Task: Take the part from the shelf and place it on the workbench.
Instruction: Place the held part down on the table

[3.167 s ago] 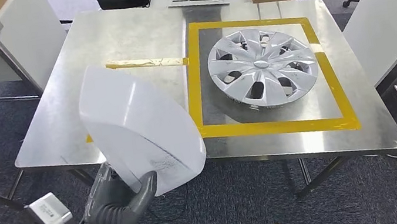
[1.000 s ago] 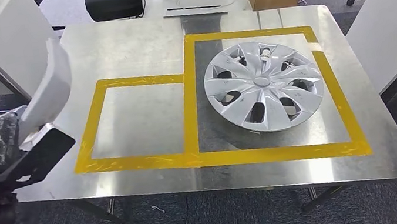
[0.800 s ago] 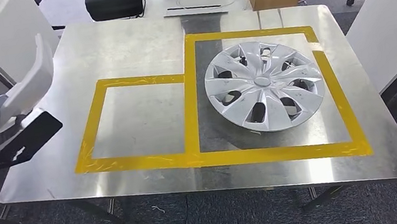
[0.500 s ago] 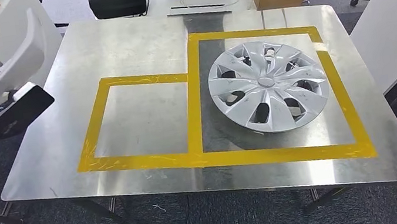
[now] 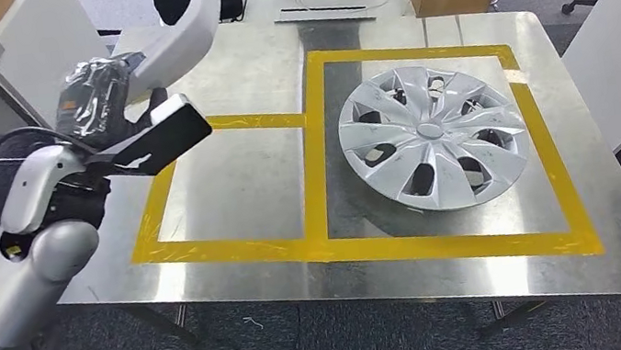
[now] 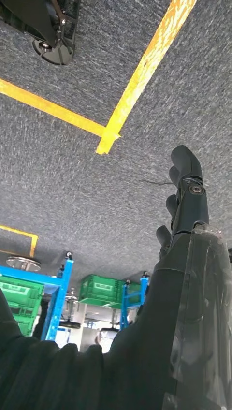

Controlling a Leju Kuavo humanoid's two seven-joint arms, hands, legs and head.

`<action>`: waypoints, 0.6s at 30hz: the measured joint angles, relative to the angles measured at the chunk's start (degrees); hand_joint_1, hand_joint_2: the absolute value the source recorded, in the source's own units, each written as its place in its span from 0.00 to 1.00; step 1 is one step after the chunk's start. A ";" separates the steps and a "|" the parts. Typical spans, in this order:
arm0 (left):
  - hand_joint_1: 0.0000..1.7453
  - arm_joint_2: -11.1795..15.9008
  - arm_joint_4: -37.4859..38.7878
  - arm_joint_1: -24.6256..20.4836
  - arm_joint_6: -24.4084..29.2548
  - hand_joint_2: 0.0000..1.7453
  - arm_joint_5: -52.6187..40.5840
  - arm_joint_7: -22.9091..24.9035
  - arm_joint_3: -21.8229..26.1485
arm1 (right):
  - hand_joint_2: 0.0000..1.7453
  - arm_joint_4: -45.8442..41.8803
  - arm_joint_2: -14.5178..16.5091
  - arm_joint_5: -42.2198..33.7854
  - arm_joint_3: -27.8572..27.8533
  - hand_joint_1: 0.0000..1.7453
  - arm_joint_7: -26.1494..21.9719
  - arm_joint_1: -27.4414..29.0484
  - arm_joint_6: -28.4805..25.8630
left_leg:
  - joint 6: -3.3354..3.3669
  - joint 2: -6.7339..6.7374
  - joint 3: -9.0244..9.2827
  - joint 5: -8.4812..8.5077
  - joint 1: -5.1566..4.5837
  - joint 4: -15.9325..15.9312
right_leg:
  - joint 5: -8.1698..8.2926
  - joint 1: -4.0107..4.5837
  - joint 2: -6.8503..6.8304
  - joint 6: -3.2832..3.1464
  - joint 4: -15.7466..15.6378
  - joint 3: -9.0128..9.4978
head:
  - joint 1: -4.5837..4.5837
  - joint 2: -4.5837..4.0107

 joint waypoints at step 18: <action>1.00 -10.69 7.34 -0.44 1.54 1.00 -1.20 -1.89 -9.89 | 1.00 0.00 -0.02 0.00 1.97 0.00 0.46 0.34 0.21 | 0.02 1.83 0.07 -0.01 0.04 -0.02 | 0.03 -0.01 0.82 0.06 -0.14 -0.08 | 0.00 0.00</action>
